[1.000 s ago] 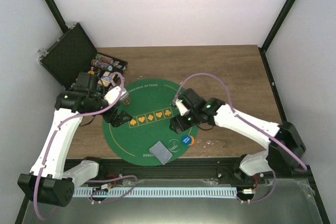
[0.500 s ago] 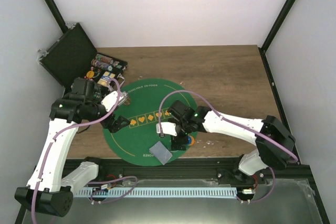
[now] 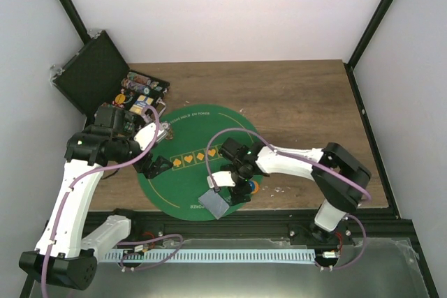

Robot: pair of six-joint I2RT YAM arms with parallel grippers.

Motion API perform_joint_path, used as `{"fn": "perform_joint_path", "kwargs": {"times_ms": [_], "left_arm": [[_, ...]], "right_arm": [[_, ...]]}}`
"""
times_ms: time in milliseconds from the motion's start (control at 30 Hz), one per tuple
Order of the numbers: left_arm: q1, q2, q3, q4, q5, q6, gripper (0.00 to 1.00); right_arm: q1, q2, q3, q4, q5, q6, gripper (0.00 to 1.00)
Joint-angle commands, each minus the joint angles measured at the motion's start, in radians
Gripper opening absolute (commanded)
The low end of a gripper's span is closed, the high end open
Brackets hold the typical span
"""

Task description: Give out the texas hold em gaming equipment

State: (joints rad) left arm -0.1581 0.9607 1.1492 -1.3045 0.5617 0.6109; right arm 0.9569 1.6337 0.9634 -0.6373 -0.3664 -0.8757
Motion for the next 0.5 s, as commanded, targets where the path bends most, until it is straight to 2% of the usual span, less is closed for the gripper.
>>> {"fn": "perform_joint_path", "kwargs": {"times_ms": [0,267,400,467], "left_arm": [[-0.004,-0.004,0.01,-0.021,0.012,0.022,1.0],[-0.004,-0.005,0.031,-0.042,0.012,0.036,0.99],[-0.004,-0.006,0.053,-0.068,0.012,0.065,1.0],[-0.004,-0.005,0.063,-0.079,0.009,0.076,1.0]], "right_arm": [[-0.004,0.064,0.019,0.004,0.028,-0.025,0.97],[-0.001,0.065,-0.007,0.037,0.091,-0.013,0.9],[0.017,0.045,-0.059,0.11,0.196,-0.019,0.76],[0.021,0.028,-0.071,0.122,0.21,-0.025,0.74]]}}
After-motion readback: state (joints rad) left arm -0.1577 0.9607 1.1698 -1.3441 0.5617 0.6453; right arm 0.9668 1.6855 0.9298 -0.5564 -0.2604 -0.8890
